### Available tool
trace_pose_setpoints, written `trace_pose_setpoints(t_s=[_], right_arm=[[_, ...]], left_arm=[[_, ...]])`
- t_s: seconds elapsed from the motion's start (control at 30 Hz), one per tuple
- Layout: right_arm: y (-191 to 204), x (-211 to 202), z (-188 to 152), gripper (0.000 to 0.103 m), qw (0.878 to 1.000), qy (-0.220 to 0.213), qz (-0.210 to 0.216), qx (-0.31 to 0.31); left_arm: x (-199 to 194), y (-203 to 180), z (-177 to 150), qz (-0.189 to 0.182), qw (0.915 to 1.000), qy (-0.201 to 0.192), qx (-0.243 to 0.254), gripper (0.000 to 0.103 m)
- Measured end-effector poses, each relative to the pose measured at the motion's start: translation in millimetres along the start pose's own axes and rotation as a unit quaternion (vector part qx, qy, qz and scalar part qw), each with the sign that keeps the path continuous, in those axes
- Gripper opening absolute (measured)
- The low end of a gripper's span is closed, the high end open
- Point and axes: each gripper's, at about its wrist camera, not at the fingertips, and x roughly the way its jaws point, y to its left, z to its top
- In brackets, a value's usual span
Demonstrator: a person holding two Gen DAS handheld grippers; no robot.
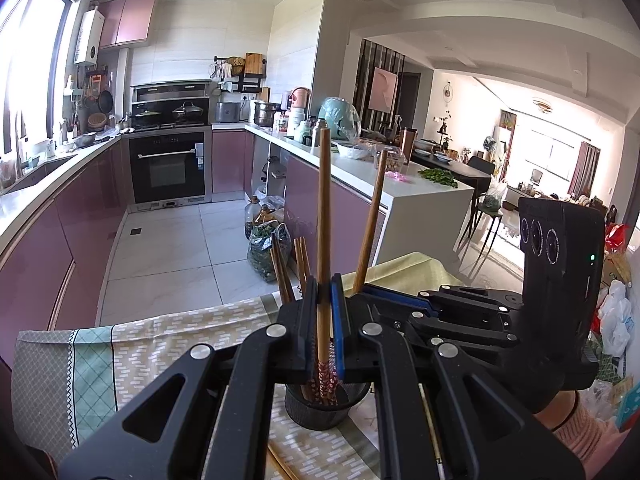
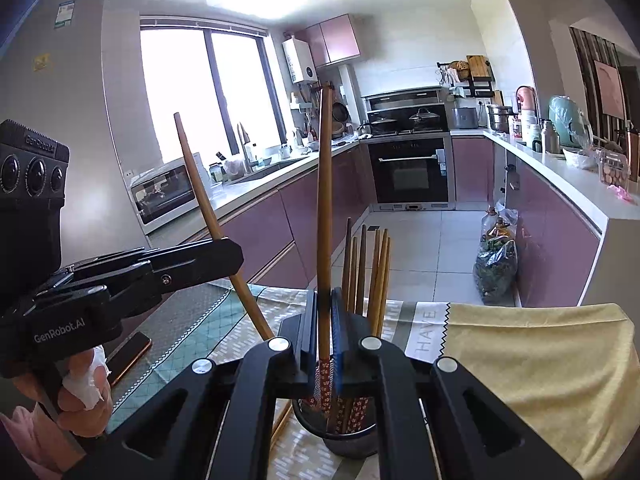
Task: Organize utensils
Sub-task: 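Raise both chopsticks upright and drop them into the mesh cup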
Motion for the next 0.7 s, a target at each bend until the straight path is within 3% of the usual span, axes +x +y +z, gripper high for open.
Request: trace_pose_setpoints(t_s=[0.4,0.7], right_arm=[[-5.1,33.7,-17.0,0.006,0.998,0.063,-0.002,0.003],[-11.4,51.6,-25.2,0.006,0.996,0.087,-0.012,0.014]], left_arm=[[31.8,5.5,-17.8,-0.006,0.9974,0.072,0.003,0.008],[73.4,18.5,-20.4,-0.008,0.9925,0.121,-0.01,0.008]])
